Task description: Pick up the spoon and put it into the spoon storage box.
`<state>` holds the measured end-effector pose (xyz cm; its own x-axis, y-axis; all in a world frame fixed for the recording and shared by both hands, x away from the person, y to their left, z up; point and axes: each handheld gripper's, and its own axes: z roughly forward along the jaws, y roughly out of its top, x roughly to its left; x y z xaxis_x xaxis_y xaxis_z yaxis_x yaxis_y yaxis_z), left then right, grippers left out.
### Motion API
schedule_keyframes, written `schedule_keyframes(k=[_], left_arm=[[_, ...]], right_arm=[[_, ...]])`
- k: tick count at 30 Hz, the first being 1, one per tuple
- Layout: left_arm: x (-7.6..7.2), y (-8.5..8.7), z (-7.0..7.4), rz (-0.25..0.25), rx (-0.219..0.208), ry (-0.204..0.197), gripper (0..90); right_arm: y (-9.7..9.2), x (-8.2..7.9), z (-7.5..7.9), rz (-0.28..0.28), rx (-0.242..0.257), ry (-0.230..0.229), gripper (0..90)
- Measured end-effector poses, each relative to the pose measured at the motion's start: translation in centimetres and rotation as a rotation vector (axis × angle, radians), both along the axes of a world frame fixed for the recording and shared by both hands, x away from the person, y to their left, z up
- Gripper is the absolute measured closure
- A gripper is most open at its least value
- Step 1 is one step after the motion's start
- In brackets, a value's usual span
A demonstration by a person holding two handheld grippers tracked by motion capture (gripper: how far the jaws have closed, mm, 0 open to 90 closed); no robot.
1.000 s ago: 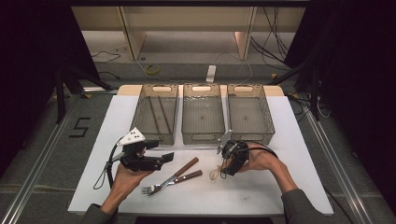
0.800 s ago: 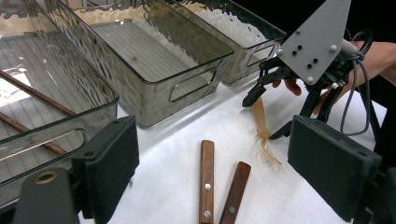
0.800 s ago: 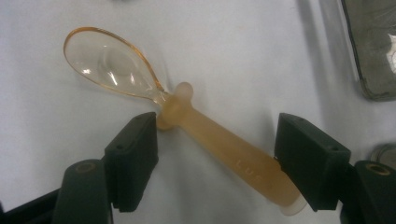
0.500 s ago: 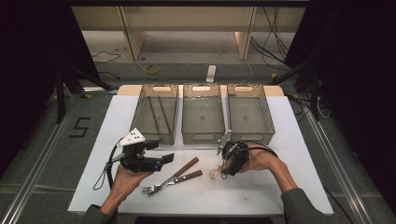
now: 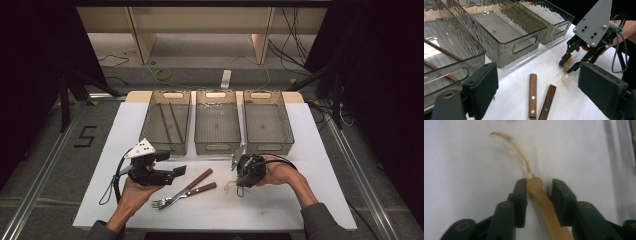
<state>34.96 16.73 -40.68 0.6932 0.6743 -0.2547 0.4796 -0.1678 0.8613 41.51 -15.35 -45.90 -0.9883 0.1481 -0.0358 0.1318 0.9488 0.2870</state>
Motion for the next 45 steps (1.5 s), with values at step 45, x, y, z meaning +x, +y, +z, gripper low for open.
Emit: schedule_keyframes(k=[45], left_arm=[[0.2,0.2,-0.3,0.006,-0.030,0.023,16.0]], right_arm=[[-1.4,1.7,7.8,-0.391,0.511,-0.169,76.8]])
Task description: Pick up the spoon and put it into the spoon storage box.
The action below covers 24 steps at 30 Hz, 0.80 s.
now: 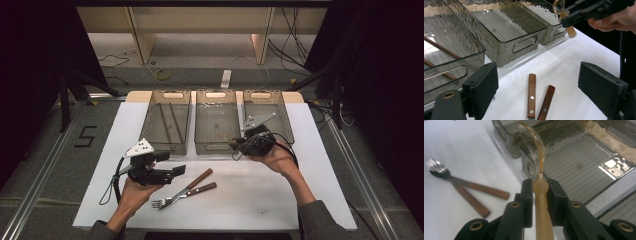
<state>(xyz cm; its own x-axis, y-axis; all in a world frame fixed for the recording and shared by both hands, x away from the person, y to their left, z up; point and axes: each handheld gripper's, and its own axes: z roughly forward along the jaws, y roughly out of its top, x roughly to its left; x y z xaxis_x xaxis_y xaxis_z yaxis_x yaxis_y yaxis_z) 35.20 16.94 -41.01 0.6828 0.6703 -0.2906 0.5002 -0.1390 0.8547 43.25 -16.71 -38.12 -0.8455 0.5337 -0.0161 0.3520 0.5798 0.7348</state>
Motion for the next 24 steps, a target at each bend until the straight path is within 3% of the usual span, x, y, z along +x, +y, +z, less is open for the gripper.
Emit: schedule_keyframes(k=[15,24], left_arm=[[0.0,-0.2,-0.1,-0.017,0.021,0.002,16.0],[-0.1,-0.3,-0.1,-0.017,0.019,0.004,16.0]], right_arm=[[1.7,3.2,1.4,-0.086,0.075,0.015,76.7],[2.8,5.0,1.6,-0.140,0.078,0.006,76.7]])
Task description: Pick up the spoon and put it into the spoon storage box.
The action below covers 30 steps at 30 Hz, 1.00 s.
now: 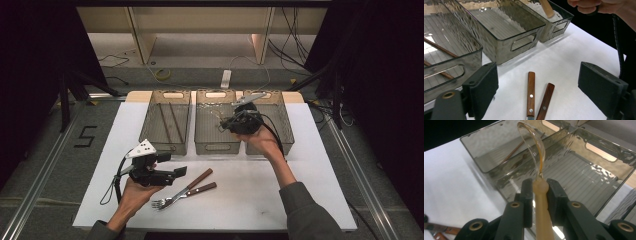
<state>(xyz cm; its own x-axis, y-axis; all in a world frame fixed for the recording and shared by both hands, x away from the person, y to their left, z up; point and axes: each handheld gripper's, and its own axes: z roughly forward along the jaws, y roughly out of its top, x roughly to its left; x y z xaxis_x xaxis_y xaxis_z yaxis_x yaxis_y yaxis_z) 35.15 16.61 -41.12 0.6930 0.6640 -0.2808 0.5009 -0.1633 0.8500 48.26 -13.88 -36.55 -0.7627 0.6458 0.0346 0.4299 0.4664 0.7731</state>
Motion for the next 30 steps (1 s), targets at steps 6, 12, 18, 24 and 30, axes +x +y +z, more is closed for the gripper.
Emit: schedule_keyframes(k=[6,12,18,24,30], left_arm=[[0.0,-0.1,0.0,-0.002,0.010,-0.005,16.0],[-0.1,-0.1,0.0,0.004,0.001,-0.015,16.0],[-0.3,0.0,0.2,0.007,-0.017,-0.046,16.0],[-0.5,0.1,0.4,0.013,-0.021,-0.080,16.0],[-0.5,0.0,0.3,0.013,-0.017,-0.079,16.0]], right_arm=[[0.7,1.1,0.0,-0.030,-0.005,0.000,76.6],[1.6,2.0,-0.4,-0.053,0.003,0.015,76.6],[2.3,2.6,-0.5,-0.066,0.014,0.022,76.5],[2.5,3.0,-0.9,-0.078,0.011,0.039,76.4],[2.6,3.6,-1.5,-0.100,0.015,0.058,76.4]])
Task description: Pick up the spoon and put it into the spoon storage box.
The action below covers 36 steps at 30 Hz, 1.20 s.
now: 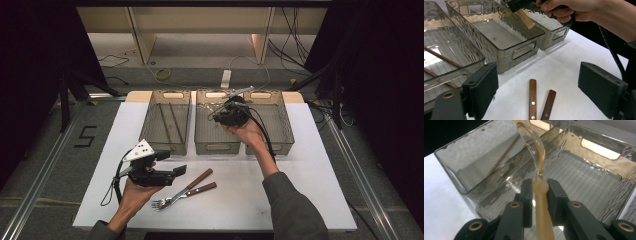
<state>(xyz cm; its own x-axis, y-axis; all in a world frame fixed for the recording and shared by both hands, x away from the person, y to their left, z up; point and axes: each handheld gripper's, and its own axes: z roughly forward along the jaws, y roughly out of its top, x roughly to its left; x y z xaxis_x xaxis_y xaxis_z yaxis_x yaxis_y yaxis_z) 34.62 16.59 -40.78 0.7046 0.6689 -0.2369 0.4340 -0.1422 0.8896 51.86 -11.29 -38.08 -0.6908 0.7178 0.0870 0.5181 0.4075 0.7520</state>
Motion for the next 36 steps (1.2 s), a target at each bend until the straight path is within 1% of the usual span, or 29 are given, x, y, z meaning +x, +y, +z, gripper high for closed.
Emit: schedule_keyframes(k=[2,4,10,12,17,20,22,25,31,34,36], left_arm=[[0.0,0.0,0.0,-0.001,0.000,-0.001,16.0],[0.0,0.1,0.0,-0.001,0.003,-0.003,16.0],[0.0,0.0,0.1,-0.002,0.002,-0.003,16.0],[0.0,0.0,0.1,-0.003,0.002,0.002,16.0],[0.0,0.0,0.0,-0.001,0.010,0.006,16.0],[0.0,0.0,0.0,-0.002,0.015,0.007,16.0],[0.0,0.0,0.0,0.003,0.009,0.010,16.0],[0.1,0.0,0.0,0.004,0.006,0.011,16.0],[0.1,0.0,0.0,0.004,0.011,0.021,16.0],[0.1,0.0,-0.1,-0.002,0.023,0.029,16.0],[0.2,-0.1,-0.2,-0.003,0.023,0.036,16.0]], right_arm=[[0.1,0.0,-0.2,-0.005,-0.004,0.003,76.4],[0.1,0.0,-0.4,-0.005,0.008,0.012,76.4],[0.5,0.2,-0.9,-0.009,0.006,0.020,76.3],[0.6,0.2,-1.1,-0.008,0.006,0.022,76.2],[1.0,0.3,-1.5,-0.014,-0.006,0.034,75.0],[1.0,0.4,-1.6,-0.023,-0.002,0.047,63.3],[0.9,0.2,-1.4,-0.025,-0.002,0.038,59.5],[0.6,0.0,-0.9,-0.017,0.009,0.027,57.1],[0.0,-0.9,0.2,-0.004,0.001,0.003,51.7],[-0.4,-1.6,0.7,0.022,0.009,-0.011,49.4],[-0.7,-2.2,0.9,0.035,0.009,-0.021,47.7]])
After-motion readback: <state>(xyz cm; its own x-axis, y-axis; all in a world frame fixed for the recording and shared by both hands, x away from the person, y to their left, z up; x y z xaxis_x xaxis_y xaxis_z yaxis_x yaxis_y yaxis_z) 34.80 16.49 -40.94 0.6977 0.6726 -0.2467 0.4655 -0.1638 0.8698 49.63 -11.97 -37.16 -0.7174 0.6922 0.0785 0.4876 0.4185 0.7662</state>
